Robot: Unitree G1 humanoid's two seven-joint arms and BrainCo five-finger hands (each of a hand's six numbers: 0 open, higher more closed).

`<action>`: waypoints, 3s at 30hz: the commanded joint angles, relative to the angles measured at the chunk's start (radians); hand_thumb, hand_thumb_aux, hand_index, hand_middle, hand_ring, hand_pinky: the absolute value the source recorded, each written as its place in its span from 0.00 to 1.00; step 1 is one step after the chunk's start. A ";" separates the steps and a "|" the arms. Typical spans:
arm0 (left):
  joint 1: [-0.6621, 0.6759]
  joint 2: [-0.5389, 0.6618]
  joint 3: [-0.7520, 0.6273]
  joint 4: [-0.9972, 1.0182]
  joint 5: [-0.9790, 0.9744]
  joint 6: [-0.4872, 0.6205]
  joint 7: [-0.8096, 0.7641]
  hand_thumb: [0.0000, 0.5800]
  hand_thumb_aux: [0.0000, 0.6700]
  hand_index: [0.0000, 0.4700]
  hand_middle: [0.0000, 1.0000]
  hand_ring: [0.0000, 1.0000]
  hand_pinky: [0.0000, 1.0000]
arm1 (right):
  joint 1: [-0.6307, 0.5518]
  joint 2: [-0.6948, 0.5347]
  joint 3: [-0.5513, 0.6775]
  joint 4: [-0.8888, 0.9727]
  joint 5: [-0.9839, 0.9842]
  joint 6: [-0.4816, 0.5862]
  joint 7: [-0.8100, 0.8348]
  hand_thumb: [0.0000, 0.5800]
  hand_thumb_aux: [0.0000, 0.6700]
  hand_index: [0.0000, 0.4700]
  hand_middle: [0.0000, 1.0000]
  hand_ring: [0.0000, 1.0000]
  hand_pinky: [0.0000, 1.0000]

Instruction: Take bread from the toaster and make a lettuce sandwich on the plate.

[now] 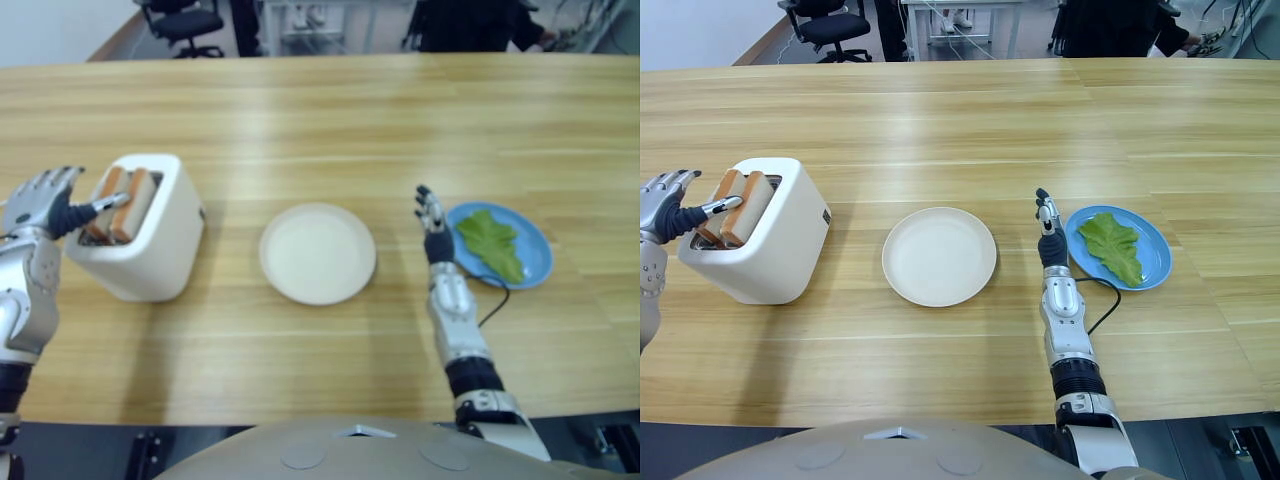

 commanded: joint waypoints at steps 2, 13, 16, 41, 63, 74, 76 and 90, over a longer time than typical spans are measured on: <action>0.033 0.009 -0.044 0.021 0.058 0.042 -0.049 0.00 0.00 0.00 0.00 0.00 0.00 | 0.013 -0.004 -0.003 -0.003 0.005 0.017 0.001 0.00 0.00 0.00 0.00 0.00 0.00; 0.021 -0.020 0.032 -0.024 0.031 0.063 -0.002 0.00 0.00 0.00 0.00 0.00 0.00 | 0.020 -0.006 -0.001 0.003 0.002 0.023 0.002 0.00 0.00 0.00 0.00 0.00 0.00; 0.029 -0.013 0.041 -0.025 0.036 0.071 0.004 0.00 0.00 0.00 0.00 0.00 0.00 | 0.020 -0.007 0.001 0.002 0.000 0.025 0.002 0.00 0.00 0.00 0.00 0.00 0.00; 0.066 0.017 -0.020 -0.017 0.103 0.047 -0.022 0.00 0.00 0.00 0.00 0.00 0.00 | 0.031 -0.014 0.008 -0.009 -0.013 0.039 0.001 0.00 0.00 0.00 0.00 0.00 0.00; 0.097 0.041 -0.037 -0.034 0.169 -0.005 -0.097 0.96 0.80 0.79 0.00 0.00 0.00 | 0.038 -0.009 0.012 -0.006 -0.015 0.044 0.000 0.00 0.00 0.00 0.00 0.00 0.00; 0.088 -0.016 -0.026 -0.072 0.095 -0.011 -0.124 1.00 1.00 0.98 0.00 0.00 0.00 | 0.036 -0.009 0.013 -0.003 -0.015 0.048 0.002 0.00 0.00 0.00 0.00 0.00 0.00; 0.082 -0.038 -0.025 -0.080 0.062 -0.020 -0.135 1.00 1.00 0.98 0.00 0.00 0.00 | 0.036 -0.009 0.012 -0.003 -0.014 0.049 0.001 0.00 0.00 0.00 0.00 0.00 0.00; -0.017 -0.136 0.219 -0.250 0.004 -0.053 0.118 1.00 1.00 0.98 1.00 1.00 1.00 | 0.036 -0.006 0.017 0.007 -0.016 0.052 0.001 0.00 0.00 0.00 0.00 0.00 0.00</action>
